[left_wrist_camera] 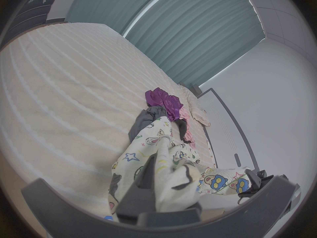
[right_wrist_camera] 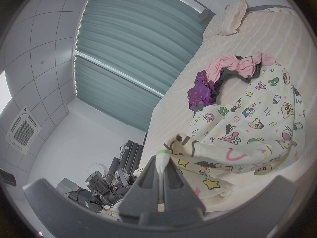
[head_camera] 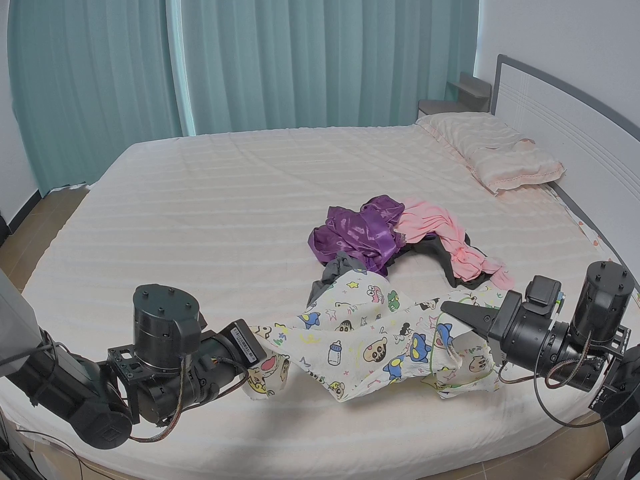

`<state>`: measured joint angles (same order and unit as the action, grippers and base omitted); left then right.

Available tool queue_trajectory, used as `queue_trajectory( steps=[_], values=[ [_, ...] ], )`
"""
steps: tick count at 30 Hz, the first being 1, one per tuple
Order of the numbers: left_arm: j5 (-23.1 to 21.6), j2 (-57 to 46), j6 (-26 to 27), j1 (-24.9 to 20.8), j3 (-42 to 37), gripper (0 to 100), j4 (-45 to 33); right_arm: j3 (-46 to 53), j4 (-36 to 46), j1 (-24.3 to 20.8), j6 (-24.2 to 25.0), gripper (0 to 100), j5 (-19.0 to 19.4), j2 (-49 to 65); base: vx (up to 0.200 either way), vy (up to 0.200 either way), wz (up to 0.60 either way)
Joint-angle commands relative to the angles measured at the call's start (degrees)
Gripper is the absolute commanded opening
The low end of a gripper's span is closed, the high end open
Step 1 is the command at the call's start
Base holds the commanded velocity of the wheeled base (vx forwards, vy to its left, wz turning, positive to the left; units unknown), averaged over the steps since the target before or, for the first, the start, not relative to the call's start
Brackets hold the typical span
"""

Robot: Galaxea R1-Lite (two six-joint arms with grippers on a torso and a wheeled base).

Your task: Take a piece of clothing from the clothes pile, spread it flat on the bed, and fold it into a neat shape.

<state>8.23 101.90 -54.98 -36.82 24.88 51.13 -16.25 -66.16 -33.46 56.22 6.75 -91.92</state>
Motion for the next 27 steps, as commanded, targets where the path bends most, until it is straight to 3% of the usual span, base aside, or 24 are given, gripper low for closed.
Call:
queue_trajectory(
  steps=[1, 27],
  values=[
    [0.03, 0.05, 0.05, -0.01, -0.01, 0, 0.03, -0.01, -0.02, -0.02, 0.03, 0, 0.01, -0.28, 0.000, 0.200, 0.00],
    [-0.05, 0.32, 0.05, -0.19, -0.01, 0, 0.03, -0.01, -0.02, -0.02, 0.03, 0, 0.19, -0.54, 0.000, 0.200, 0.00]
  ],
)
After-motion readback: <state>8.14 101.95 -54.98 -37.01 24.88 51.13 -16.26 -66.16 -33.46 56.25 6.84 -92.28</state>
